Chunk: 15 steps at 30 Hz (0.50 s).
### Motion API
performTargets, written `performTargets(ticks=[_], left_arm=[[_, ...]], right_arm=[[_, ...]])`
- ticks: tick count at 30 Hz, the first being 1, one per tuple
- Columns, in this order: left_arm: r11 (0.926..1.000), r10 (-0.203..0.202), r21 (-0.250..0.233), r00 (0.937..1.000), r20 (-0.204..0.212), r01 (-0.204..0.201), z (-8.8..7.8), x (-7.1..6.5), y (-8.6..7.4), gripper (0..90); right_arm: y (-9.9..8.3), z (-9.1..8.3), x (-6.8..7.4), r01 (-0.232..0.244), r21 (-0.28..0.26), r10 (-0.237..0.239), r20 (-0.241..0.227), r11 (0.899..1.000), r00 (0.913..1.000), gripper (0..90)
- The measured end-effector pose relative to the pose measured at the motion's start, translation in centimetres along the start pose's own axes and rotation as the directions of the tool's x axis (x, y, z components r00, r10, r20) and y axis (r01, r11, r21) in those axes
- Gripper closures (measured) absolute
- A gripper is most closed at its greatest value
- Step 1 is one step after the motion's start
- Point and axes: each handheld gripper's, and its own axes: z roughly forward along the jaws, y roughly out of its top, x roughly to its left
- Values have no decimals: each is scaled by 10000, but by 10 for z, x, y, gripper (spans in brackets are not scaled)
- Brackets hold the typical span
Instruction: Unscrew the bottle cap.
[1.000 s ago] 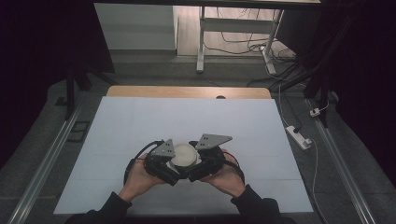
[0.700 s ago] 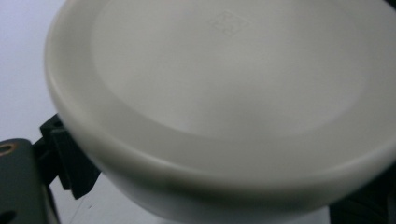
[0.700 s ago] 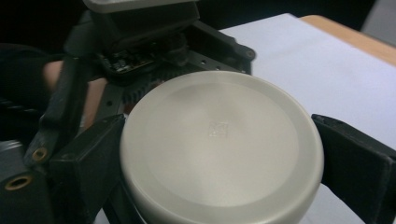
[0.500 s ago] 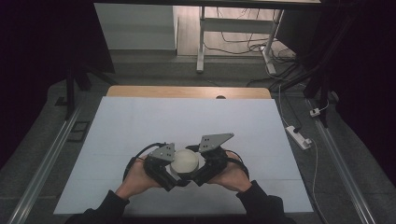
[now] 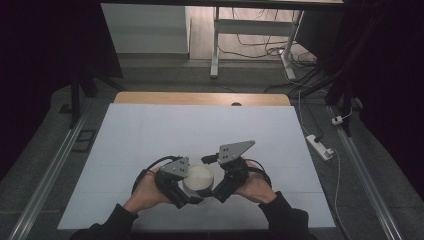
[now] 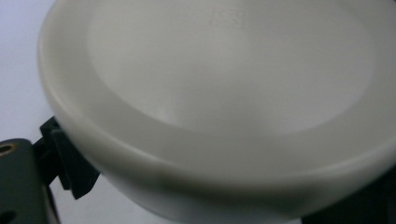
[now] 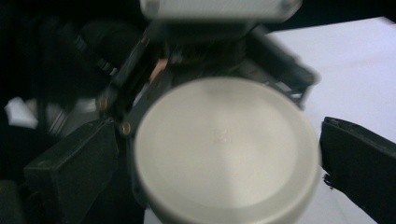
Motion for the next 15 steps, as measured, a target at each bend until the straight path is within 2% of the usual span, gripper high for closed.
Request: performTargets(ticks=[1,2,3,5,6,7,10,12,13,15], left_arm=[[9999,-149,-12,9997,-188,149,-1,2,-1,68],[9987,-500,-78,9969,-605,497,-2,4,-1,69],[9987,-500,-78,9969,-605,497,-2,4,-1,69],[9968,-800,-132,9919,-983,791,-3,5,-2,68],[9952,-975,-184,9881,-1192,960,-2,5,-1,68],[9956,-935,-63,9861,-1376,935,-3,6,-1,68],[9909,-1344,-185,9758,-1723,1332,-1,5,-1,69],[9901,-1398,-127,9722,-1880,1399,-1,5,0,69],[9899,-1400,-63,9712,-1929,1414,0,4,1,69],[9895,-1432,-72,9703,-1951,1446,0,4,2,68]], right_arm=[[1,-2,0,-104,-106,107,252,9999,9996,0],[2,-3,0,-257,-158,267,677,9995,9974,0],[2,-3,0,-257,-158,267,677,9995,9974,0],[4,-2,1,-575,-286,609,1350,9979,9890,0],[5,-1,2,-904,-426,964,1697,9950,9808,0],[5,-1,2,-904,-426,964,1697,9950,9808,0],[6,7,6,-883,-201,905,2303,9959,9689,0],[5,13,10,-814,-32,791,2768,9967,9577,1],[5,17,12,-716,-5,681,3154,9974,9465,31],[4,19,12,-765,-38,735,3289,9971,9415,50]])
